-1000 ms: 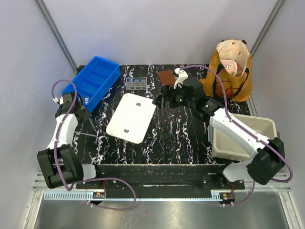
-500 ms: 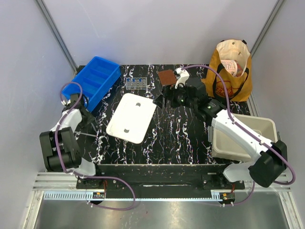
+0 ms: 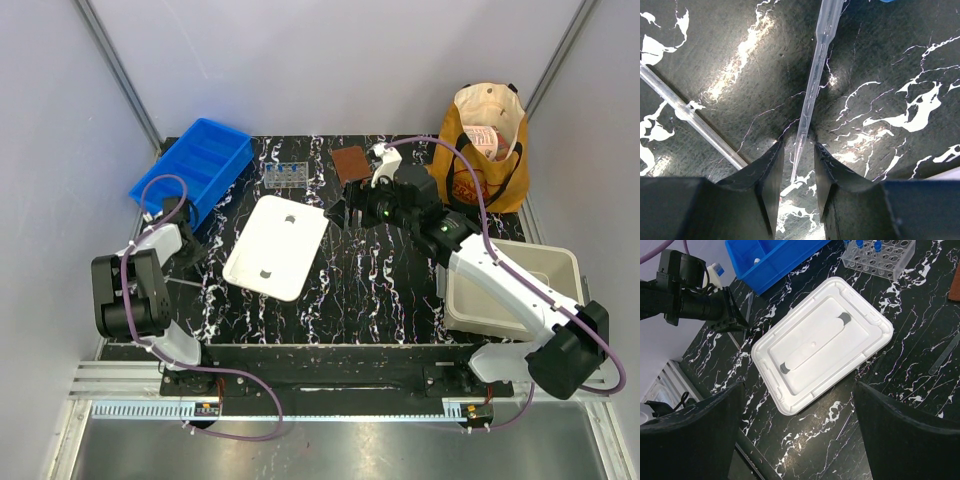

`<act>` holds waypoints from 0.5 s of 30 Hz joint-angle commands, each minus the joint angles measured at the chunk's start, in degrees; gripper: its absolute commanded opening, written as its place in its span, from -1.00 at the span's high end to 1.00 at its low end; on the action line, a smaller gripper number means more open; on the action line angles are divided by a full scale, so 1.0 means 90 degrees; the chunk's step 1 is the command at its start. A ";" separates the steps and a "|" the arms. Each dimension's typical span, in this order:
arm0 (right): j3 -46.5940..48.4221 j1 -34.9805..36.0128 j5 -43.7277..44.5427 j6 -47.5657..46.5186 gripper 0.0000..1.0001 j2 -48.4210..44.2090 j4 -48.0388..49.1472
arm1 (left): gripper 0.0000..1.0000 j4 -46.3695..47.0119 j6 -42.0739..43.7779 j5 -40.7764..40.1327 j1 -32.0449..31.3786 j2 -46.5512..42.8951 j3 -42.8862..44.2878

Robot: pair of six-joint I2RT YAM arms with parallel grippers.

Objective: Organize the chemistry lab equipment

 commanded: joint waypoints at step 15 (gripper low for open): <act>-0.0008 0.0001 0.0200 -0.0097 -0.85 -0.0421 0.0071 | 0.66 0.0028 -0.0213 -0.0236 -0.0030 0.0324 0.0293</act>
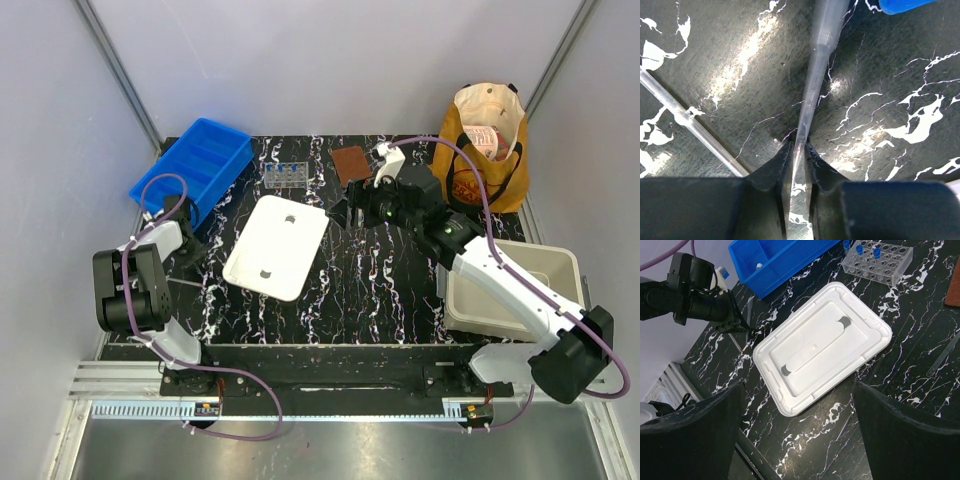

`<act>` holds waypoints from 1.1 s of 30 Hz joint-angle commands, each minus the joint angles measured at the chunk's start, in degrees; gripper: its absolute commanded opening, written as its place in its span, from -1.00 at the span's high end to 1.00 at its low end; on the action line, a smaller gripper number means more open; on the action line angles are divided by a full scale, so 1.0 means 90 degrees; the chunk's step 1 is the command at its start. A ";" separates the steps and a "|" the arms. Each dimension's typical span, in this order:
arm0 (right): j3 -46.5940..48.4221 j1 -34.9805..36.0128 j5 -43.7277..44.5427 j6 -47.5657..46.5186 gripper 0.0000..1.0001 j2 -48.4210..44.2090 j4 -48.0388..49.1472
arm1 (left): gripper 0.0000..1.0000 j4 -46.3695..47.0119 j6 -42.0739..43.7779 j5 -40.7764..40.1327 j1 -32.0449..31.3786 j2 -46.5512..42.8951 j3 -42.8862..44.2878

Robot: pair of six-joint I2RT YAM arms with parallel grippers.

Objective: Organize the chemistry lab equipment

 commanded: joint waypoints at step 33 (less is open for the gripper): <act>-0.0384 -0.0009 -0.0249 0.0088 -0.99 -0.0969 0.0046 | 0.85 -0.0543 -0.0345 -0.0153 -0.0184 -0.0144 0.3490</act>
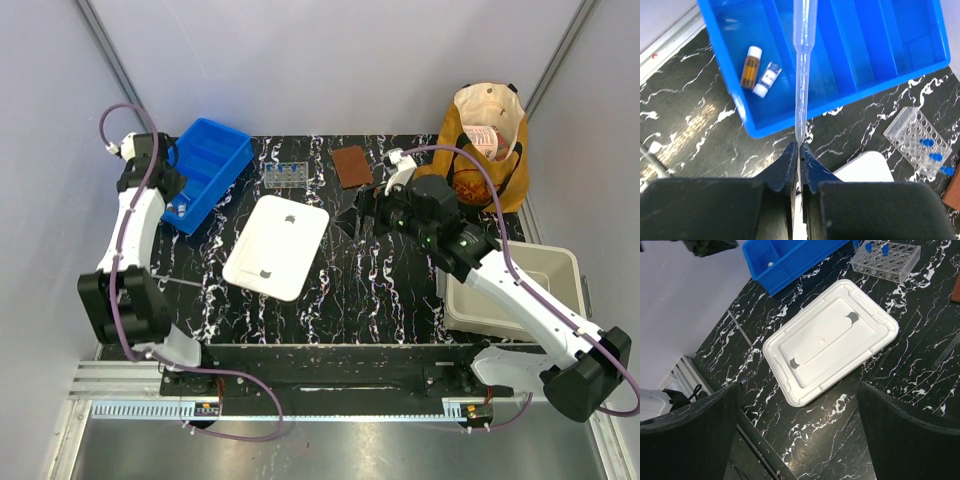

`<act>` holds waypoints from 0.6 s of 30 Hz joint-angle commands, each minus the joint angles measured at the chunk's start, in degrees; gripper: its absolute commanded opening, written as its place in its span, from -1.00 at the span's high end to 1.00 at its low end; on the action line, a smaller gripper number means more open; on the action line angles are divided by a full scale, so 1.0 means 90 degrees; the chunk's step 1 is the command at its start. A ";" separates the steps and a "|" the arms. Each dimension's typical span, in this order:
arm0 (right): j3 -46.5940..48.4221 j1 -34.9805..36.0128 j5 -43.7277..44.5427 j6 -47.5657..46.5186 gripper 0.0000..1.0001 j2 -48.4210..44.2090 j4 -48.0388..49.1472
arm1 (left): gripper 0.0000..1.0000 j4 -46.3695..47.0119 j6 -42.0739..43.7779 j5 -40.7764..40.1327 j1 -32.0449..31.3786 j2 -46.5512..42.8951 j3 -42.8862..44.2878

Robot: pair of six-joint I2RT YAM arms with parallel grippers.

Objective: Organize the chemistry lab equipment

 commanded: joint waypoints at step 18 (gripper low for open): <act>0.0063 0.0001 -0.0006 -0.0033 -0.99 0.0053 0.0226 | 0.84 0.0108 -0.0063 -0.0134 0.0011 0.3286 0.2683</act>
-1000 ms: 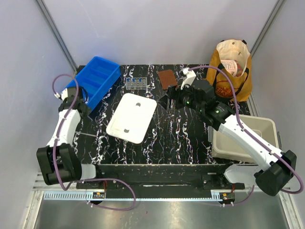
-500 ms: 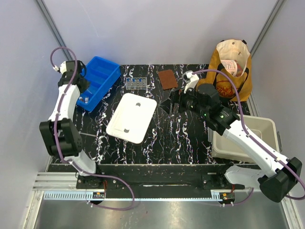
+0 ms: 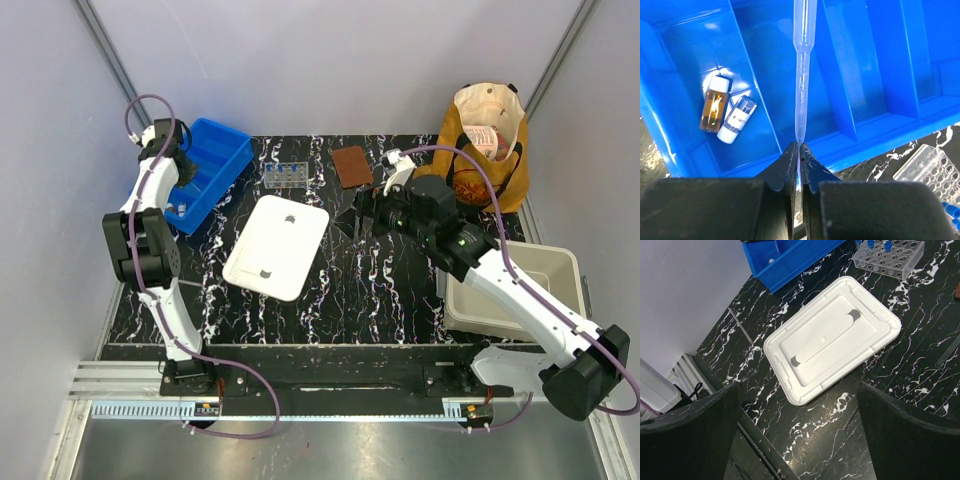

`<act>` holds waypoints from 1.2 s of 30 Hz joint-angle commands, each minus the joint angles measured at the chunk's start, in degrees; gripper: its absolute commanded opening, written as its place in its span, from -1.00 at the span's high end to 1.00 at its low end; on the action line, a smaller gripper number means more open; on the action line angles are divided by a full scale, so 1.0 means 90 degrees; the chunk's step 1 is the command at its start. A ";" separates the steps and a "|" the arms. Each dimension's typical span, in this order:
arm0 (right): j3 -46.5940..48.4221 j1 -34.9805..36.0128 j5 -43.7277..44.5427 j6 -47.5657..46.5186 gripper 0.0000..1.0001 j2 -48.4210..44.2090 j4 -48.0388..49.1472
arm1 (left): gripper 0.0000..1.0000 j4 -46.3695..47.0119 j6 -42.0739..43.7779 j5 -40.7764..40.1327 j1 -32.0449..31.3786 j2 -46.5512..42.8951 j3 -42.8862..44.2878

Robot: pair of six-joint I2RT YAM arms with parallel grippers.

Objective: Organize the chemistry lab equipment

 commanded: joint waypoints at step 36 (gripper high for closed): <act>0.0836 0.0001 0.0681 0.0277 -0.99 0.0963 -0.0817 | 0.17 0.0020 0.0706 0.0253 0.0206 -0.0235 0.0189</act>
